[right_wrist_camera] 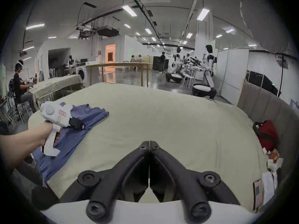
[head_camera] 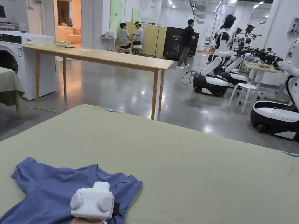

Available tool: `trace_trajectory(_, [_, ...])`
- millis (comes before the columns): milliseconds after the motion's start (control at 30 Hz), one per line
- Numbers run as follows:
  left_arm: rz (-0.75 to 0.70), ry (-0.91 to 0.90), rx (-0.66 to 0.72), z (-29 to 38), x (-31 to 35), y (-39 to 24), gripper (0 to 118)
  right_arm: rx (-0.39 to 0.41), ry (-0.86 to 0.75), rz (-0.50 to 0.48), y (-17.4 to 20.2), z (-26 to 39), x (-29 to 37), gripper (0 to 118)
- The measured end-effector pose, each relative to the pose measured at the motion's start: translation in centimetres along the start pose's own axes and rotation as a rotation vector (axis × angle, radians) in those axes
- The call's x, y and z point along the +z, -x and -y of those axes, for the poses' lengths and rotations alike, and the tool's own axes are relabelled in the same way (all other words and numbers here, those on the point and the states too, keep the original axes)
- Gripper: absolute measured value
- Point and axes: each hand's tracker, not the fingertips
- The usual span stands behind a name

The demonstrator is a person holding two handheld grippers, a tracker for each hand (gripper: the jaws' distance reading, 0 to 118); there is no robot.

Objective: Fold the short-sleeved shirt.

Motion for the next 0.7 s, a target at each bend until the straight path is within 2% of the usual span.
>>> trace_trajectory(33, [-0.009,0.006,-0.03,-0.3,0.3,-0.1,1,-0.005,-0.004,-0.002,0.0,0.0,0.0,1])
trace_trajectory(67, [-0.08,-0.02,-0.066,-0.4,0.5,0.1,1,-0.01,-0.005,-0.006,0.0,-0.2,-0.2,0])
trace_trajectory(100, [-0.056,-0.023,-0.064,-0.7,0.5,0.7,1,-0.014,0.0,-0.011,-0.1,-0.3,-0.2,1])
trace_trajectory(133, [0.031,0.039,-0.013,-0.8,0.2,1.0,1,-0.014,0.004,-0.014,-0.1,-0.3,-0.2,1])
trace_trajectory(167, [0.011,0.015,-0.029,-0.9,0.6,0.9,1,-0.016,0.002,-0.016,-0.2,-0.3,0.1,1])
trace_trajectory(300, [0.132,-0.144,-0.014,-2.3,4.7,-1.6,0,-0.046,-0.024,-0.017,-1.7,0.0,1.7,1])
trace_trajectory(433, [0.222,-0.219,-0.123,-4.2,8.7,-8.3,0,-0.113,-0.045,0.009,-4.4,0.1,4.0,1])
trace_trajectory(567, [0.388,-0.302,-0.168,-5.1,13.3,-16.8,0,-0.116,-0.069,0.062,-7.3,0.7,6.6,1])
trace_trajectory(700, [0.556,-0.368,-0.289,-3.4,20.0,-27.0,0,-0.153,-0.086,0.118,-11.0,1.7,9.1,1])
